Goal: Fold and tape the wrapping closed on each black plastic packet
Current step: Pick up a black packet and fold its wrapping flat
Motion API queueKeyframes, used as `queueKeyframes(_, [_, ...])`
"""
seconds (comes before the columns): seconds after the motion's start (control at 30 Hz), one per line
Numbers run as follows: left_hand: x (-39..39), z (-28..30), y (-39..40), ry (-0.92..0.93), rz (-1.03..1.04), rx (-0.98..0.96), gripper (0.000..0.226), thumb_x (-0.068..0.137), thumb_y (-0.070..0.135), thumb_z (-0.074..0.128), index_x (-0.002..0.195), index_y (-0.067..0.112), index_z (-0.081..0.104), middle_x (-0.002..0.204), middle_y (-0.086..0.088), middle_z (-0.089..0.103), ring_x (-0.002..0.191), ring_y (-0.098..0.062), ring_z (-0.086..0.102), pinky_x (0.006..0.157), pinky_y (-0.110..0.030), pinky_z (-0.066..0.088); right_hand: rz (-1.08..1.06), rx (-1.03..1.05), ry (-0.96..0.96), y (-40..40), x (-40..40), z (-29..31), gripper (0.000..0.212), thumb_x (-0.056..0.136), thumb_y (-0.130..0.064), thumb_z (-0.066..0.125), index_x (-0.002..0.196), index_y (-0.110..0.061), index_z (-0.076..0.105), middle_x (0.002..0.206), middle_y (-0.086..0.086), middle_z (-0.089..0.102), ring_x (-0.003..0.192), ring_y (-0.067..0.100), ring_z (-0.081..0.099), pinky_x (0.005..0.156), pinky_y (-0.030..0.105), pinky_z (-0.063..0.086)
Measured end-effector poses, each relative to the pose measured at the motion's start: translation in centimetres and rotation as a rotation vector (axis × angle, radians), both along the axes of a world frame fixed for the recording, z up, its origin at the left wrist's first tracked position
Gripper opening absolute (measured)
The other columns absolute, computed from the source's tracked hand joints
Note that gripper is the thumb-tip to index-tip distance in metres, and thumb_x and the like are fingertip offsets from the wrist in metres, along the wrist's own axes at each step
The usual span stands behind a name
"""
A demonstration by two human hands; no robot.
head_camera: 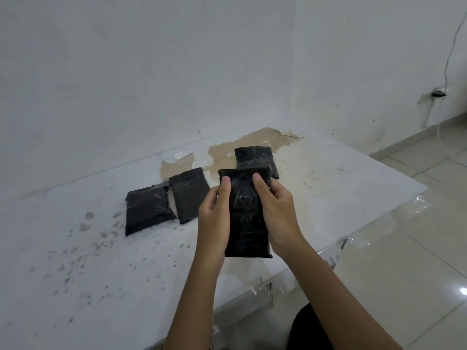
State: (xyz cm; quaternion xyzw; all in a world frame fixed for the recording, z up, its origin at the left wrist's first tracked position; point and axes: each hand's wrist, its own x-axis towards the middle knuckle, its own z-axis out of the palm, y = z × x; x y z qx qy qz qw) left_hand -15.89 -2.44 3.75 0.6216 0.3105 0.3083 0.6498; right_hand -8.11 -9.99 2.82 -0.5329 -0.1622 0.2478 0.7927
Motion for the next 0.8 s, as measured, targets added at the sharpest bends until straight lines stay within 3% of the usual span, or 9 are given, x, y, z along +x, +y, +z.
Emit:
queueKeyframes(0.07, [-0.1, 0.2, 0.3, -0.059, 0.058, -0.009, 0.047, 0.094, 0.062, 0.058, 0.097, 0.017, 0.070, 0.094, -0.016, 0.069, 0.084, -0.025, 0.064, 0.083, -0.048, 0.056, 0.009, -0.011, -0.007, 0.4, -0.4, 0.0, 0.030, 0.098, -0.035, 0.061, 0.104, -0.007, 0.071, 0.097, 0.014, 0.075, 0.094, 0.033, 0.073, 0.089, 0.054, 0.058])
queueKeyframes(0.17, [-0.1, 0.1, 0.5, -0.133, 0.108, -0.029, 0.030, 0.095, 0.048, 0.067, 0.098, 0.019, 0.074, 0.092, -0.006, 0.074, 0.083, -0.019, 0.069, 0.078, -0.035, 0.057, 0.008, 0.000, -0.010, 0.9, -1.0, 0.0, 0.028, 0.097, -0.033, 0.064, 0.104, -0.007, 0.071, 0.099, 0.019, 0.074, 0.096, 0.037, 0.072, 0.089, 0.060, 0.056])
queueKeyframes(0.23, [0.0, -0.2, 0.6, -0.149, 0.133, -0.050, 0.020, 0.096, 0.039, 0.069, 0.100, 0.020, 0.076, 0.092, 0.000, 0.078, 0.085, -0.013, 0.074, 0.076, -0.027, 0.060, -0.003, 0.004, -0.004, 1.1, -1.1, 0.0, 0.026, 0.097, -0.032, 0.064, 0.104, -0.008, 0.071, 0.099, 0.018, 0.074, 0.095, 0.036, 0.072, 0.089, 0.060, 0.056])
queueKeyframes(0.4, [0.2, -0.6, 0.5, -0.194, 0.180, -0.142, 0.012, 0.095, 0.028, 0.072, 0.103, 0.020, 0.077, 0.094, 0.002, 0.079, 0.088, -0.011, 0.076, 0.073, -0.023, 0.059, 0.012, 0.007, -0.022, 1.2, -1.0, 0.0, 0.016, 0.100, -0.026, 0.061, 0.108, -0.016, 0.070, 0.100, 0.011, 0.076, 0.096, 0.031, 0.073, 0.091, 0.055, 0.057])
queueKeyframes(0.57, [0.4, -0.7, 0.8, -0.234, 0.206, -0.266, 0.020, 0.092, 0.023, 0.076, 0.112, 0.022, 0.075, 0.105, 0.000, 0.079, 0.097, -0.013, 0.076, 0.089, -0.033, 0.061, 0.008, -0.026, -0.023, 1.3, -0.6, -0.3, 0.013, 0.101, -0.023, 0.057, 0.106, -0.021, 0.069, 0.096, 0.006, 0.076, 0.093, 0.028, 0.074, 0.086, 0.048, 0.061])
queueKeyframes(0.7, [0.3, -0.5, 1.1, -0.256, 0.168, -0.354, 0.016, 0.091, 0.020, 0.077, 0.107, 0.024, 0.078, 0.101, -0.001, 0.080, 0.096, -0.018, 0.077, 0.085, -0.036, 0.063, -0.001, -0.020, 0.003, 1.4, -0.2, -0.3, 0.015, 0.101, -0.021, 0.058, 0.112, -0.026, 0.067, 0.099, 0.005, 0.075, 0.090, 0.023, 0.073, 0.075, 0.039, 0.062])
queueKeyframes(0.8, [0.3, -0.7, 1.4, -0.259, 0.155, -0.371, 0.015, 0.092, 0.020, 0.076, 0.106, 0.025, 0.078, 0.100, 0.001, 0.080, 0.095, -0.016, 0.077, 0.084, -0.035, 0.063, 0.005, 0.000, 0.020, 1.5, 0.0, -0.3, 0.016, 0.100, -0.017, 0.059, 0.109, -0.027, 0.068, 0.097, 0.004, 0.074, 0.087, 0.022, 0.072, 0.077, 0.042, 0.061])
